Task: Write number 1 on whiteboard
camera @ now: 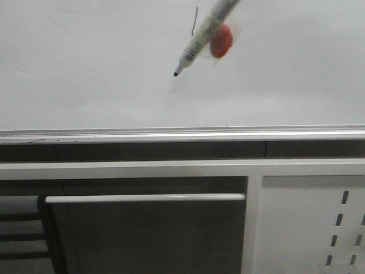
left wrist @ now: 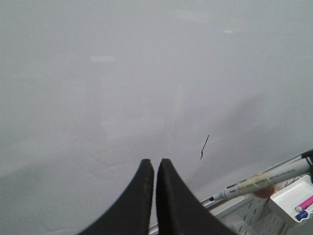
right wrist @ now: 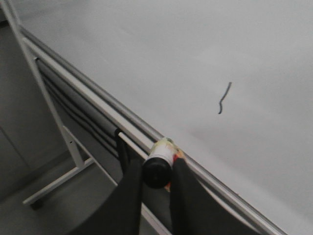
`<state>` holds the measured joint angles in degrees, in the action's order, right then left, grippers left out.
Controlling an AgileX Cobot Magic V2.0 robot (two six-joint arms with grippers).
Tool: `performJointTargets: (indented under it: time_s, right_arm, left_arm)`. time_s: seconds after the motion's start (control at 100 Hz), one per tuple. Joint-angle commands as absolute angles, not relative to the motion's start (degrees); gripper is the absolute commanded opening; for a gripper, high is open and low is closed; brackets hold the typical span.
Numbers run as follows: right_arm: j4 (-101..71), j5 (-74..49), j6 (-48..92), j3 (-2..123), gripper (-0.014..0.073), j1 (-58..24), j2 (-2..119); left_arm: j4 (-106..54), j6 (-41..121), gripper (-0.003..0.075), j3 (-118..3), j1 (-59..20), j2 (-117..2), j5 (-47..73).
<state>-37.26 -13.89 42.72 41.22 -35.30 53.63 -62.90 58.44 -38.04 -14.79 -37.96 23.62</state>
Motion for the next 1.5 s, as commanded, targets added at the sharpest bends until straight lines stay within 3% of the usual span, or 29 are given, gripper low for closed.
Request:
performJointTargets:
  time_s: [0.0, 0.32, 0.68, 0.76, 0.87, 1.0, 1.29, 1.49]
  right_arm:
    - [-37.2, -13.6, 43.2, 44.4, -0.0053, -35.3, 50.2]
    - [-37.1, -17.3, 43.2, 51.1, -0.0053, -35.3, 45.7]
    - [-37.3, -29.1, 43.2, 51.9, -0.0053, -35.3, 49.7]
    - [-37.6, -30.1, 43.2, 52.2, -0.0053, -35.3, 50.7]
    - [-37.6, -33.3, 43.2, 54.1, -0.0053, -35.3, 52.4]
    - [-37.6, -37.9, 43.2, 58.2, -0.0053, -35.3, 55.7]
    - [-37.6, -46.0, 43.2, 66.8, -0.0053, -35.3, 62.2]
    - [-37.8, -49.4, 43.2, 68.3, -0.0053, -35.3, 62.4]
  left_arm:
    - [-65.0, 57.9, -0.0020, -39.6, -14.8, -37.8, 23.4]
    - [-71.4, 63.1, -0.0020, -39.9, -14.8, -38.9, 28.0]
    - [-79.7, 79.5, -0.0015, -40.0, -14.8, -48.5, 48.5]
    - [-80.3, 83.1, 0.0031, -40.2, -14.8, -51.1, 53.7]
    - [-79.6, 83.6, 0.0153, -41.7, -14.8, -54.9, 59.2]
    - [-78.7, 83.8, 0.0259, -44.4, -17.4, -58.0, 60.0]
    - [-67.3, 85.1, 0.0260, -48.6, -30.1, -62.6, 51.4]
    - [-67.3, 85.1, 0.0260, -48.6, -31.4, -63.2, 45.3]
